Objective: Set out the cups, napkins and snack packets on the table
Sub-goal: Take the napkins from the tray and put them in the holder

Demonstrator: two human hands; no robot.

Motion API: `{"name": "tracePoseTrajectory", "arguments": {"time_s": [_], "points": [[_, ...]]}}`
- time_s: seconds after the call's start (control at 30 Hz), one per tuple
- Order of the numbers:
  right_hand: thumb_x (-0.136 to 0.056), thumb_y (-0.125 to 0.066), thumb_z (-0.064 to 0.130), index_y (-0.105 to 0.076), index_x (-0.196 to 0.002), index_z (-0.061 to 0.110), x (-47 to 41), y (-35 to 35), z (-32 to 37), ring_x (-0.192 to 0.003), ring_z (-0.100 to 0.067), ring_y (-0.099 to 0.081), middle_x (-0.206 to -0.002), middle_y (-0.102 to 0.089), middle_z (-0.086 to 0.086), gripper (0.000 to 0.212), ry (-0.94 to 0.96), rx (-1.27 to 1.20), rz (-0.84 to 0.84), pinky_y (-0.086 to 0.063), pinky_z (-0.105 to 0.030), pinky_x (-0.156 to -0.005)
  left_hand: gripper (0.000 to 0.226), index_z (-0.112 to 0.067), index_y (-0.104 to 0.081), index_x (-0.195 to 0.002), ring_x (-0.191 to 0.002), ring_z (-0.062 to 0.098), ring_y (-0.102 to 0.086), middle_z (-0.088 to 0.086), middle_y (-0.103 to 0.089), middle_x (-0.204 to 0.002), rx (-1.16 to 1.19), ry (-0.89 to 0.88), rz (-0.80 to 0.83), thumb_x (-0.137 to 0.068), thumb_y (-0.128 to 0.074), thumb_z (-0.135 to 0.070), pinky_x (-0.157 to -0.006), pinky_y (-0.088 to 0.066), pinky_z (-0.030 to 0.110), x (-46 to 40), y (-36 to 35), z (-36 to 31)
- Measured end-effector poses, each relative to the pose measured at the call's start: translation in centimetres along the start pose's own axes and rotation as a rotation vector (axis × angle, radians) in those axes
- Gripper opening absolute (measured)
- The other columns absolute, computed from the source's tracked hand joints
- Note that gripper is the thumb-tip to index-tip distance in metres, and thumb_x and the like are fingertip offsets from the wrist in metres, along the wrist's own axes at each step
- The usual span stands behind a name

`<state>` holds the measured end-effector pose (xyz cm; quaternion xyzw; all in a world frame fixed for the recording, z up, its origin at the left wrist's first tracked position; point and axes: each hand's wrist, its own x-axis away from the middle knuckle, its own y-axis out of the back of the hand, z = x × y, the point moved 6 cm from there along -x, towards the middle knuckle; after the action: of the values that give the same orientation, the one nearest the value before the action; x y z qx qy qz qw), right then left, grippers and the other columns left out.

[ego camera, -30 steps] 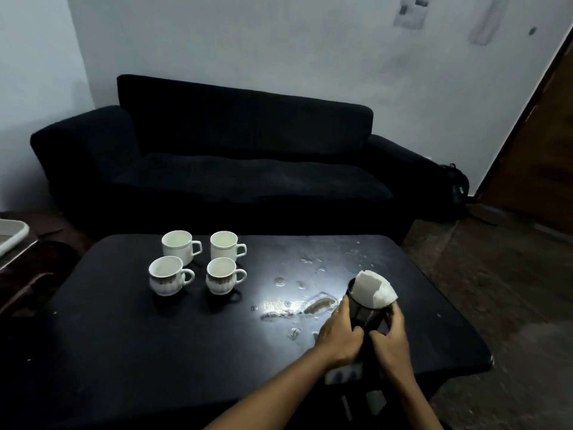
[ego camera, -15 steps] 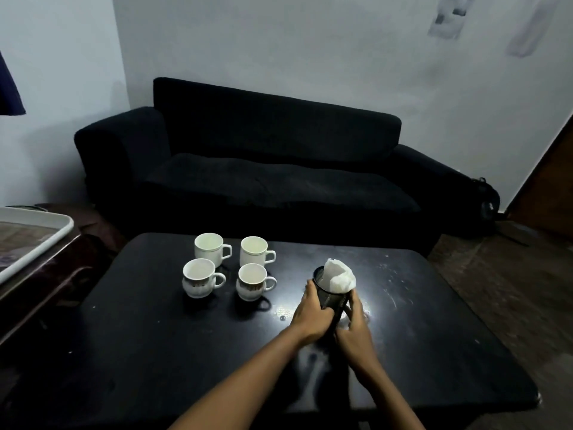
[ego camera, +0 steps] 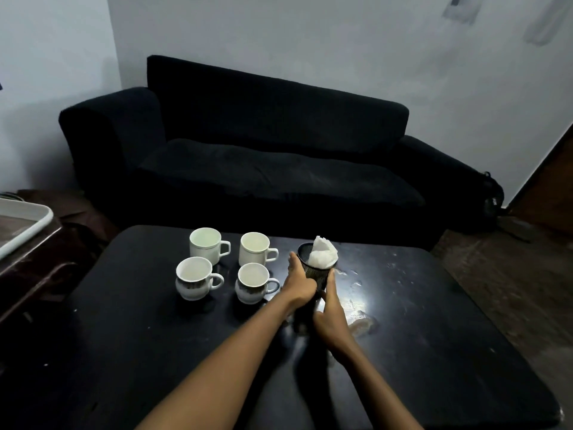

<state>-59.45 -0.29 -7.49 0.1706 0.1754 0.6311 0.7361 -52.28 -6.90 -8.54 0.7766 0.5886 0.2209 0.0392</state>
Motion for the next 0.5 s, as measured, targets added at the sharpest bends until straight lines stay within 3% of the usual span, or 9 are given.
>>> {"name": "tracePoseTrajectory", "arguments": {"time_s": [0.17, 0.27, 0.37, 0.43, 0.5], "points": [[-0.08, -0.044, -0.009, 0.004, -0.148, 0.036, -1.1, -0.7, -0.1, -0.119, -0.023, -0.055, -0.14, -0.049, -0.009, 0.095, -0.011, 0.021, -0.007, -0.046, -0.044, -0.1, 0.09, -0.023, 0.02, -0.148, -0.142, 0.033, -0.027, 0.014, -0.015, -0.159, 0.003, 0.014, -0.014, -0.088, -0.044, -0.007, -0.116, -0.025, 0.042, -0.9, 0.8, -0.1], [-0.079, -0.046, -0.012, -0.002, -0.149, 0.029, -1.2, -0.9, 0.3, -0.127, -0.023, -0.048, -0.145, -0.043, -0.009, 0.092, 0.007, 0.004, -0.014, -0.04, -0.044, -0.106, 0.09, -0.021, 0.021, -0.148, -0.143, 0.034, -0.023, 0.015, -0.011, -0.159, -0.004, 0.013, -0.025, -0.088, -0.044, -0.007, -0.117, -0.023, 0.046, -0.9, 0.9, -0.2], [-0.081, -0.046, -0.009, -0.014, -0.149, 0.016, -1.0, -0.4, 0.6, -0.136, -0.022, -0.035, -0.148, -0.034, -0.008, 0.079, 0.015, 0.023, -0.101, -0.029, -0.035, -0.114, 0.087, -0.017, 0.019, -0.149, -0.145, 0.033, -0.017, 0.012, -0.002, -0.161, -0.023, -0.015, -0.046, -0.089, -0.044, -0.007, -0.118, -0.02, 0.045, -0.2, 0.9, -0.5], [-0.081, -0.047, -0.006, -0.019, -0.147, 0.013, -0.5, 0.1, 0.8, -0.135, -0.022, -0.031, -0.147, -0.033, -0.01, 0.074, -0.027, 0.066, -0.166, -0.025, -0.026, -0.108, 0.083, -0.014, 0.015, -0.15, -0.147, 0.032, -0.013, 0.009, 0.004, -0.161, -0.046, -0.05, -0.076, -0.09, -0.041, -0.006, -0.119, -0.016, 0.042, 0.6, 1.1, -0.9], [-0.08, -0.049, -0.006, -0.027, -0.145, 0.012, 0.0, 0.4, 1.1, -0.133, -0.023, -0.034, -0.144, -0.037, -0.012, 0.071, -0.045, 0.077, -0.195, -0.027, -0.028, -0.105, 0.079, -0.013, 0.009, -0.151, -0.147, 0.029, -0.012, 0.007, 0.002, -0.161, -0.041, -0.087, -0.114, -0.09, -0.04, -0.005, -0.12, -0.014, 0.038, 1.6, 1.3, -1.1]]}}
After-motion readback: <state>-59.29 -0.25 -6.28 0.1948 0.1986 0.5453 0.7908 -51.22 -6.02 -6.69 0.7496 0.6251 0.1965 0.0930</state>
